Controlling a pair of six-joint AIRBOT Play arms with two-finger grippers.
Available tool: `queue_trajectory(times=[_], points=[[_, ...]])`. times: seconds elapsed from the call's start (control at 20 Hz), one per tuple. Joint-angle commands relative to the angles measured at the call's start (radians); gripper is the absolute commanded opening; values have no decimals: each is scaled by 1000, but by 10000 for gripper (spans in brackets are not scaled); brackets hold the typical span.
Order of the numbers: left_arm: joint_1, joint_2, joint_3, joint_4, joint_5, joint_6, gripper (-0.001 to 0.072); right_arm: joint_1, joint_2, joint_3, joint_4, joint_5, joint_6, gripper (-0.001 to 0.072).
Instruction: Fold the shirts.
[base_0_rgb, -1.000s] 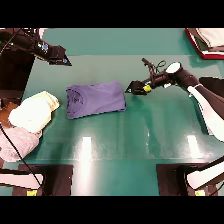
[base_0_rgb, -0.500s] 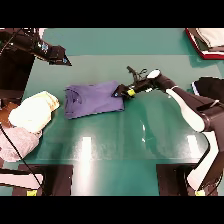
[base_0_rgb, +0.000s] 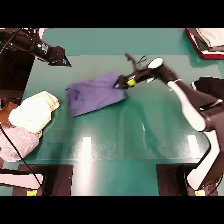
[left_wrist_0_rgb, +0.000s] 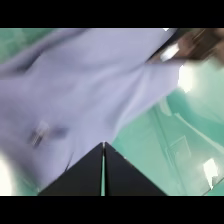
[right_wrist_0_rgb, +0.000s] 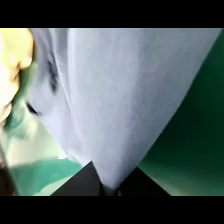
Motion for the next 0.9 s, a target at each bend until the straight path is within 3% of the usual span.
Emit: queue_trajectory(times=[0.0, 0.25, 0.45, 0.85], points=[[0, 1, 0, 0, -29, 0, 25, -195, 134, -9, -121, 21, 28, 11], [0, 1, 0, 0, -24, -1, 25, -615, 311, -76, -146, -23, 28, 11], [0, 1, 0, 0, -24, -8, 25, -875, 350, -79, -145, -26, 26, 11], [0, 1, 0, 0, -25, -11, 25, -1024, 362, -79, -111, -38, -13, 11]])
